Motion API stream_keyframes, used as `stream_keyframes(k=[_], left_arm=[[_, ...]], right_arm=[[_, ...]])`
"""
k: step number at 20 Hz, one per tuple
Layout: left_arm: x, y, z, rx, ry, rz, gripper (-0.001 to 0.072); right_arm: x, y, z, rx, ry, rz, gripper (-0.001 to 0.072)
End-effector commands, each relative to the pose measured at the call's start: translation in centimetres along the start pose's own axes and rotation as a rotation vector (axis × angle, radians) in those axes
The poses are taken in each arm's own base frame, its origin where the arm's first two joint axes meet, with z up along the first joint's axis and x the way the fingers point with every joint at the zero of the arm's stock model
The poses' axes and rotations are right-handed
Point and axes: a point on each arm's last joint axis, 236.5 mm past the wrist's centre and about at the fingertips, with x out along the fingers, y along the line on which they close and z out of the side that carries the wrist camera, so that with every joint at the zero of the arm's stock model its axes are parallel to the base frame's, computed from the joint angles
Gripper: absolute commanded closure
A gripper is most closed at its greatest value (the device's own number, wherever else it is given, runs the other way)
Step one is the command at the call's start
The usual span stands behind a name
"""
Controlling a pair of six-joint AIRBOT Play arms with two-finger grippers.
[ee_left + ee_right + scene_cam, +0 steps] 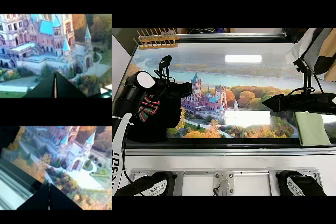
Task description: Fold the clothes and pants, and hang the long-sleeved shirts on hangers.
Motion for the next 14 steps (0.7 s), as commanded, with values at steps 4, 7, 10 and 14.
stream_keyframes(k=[4, 7, 10, 14], left_arm=[[0.03, 0.0, -0.01, 0.0, 0.0, 0.0, 0.0697], [0.03, 0.01, -0.01, 0.001, 0.0, 0.0, 0.0697], [0.03, -0.02, -0.01, -0.001, 0.0, -0.001, 0.0697], [-0.06, 0.21, 0.41, 0.023, -0.015, 0.005, 0.0697]], right_arm=[[0.01, 0.03, 0.02, -0.001, 0.0, 0.001, 0.0696], [0.01, 0.03, 0.02, -0.001, 0.0, 0.001, 0.0696], [0.01, 0.03, 0.02, -0.001, 0.0, 0.001, 0.0696], [0.01, 0.04, 0.01, -0.001, 0.0, 0.001, 0.0696]])
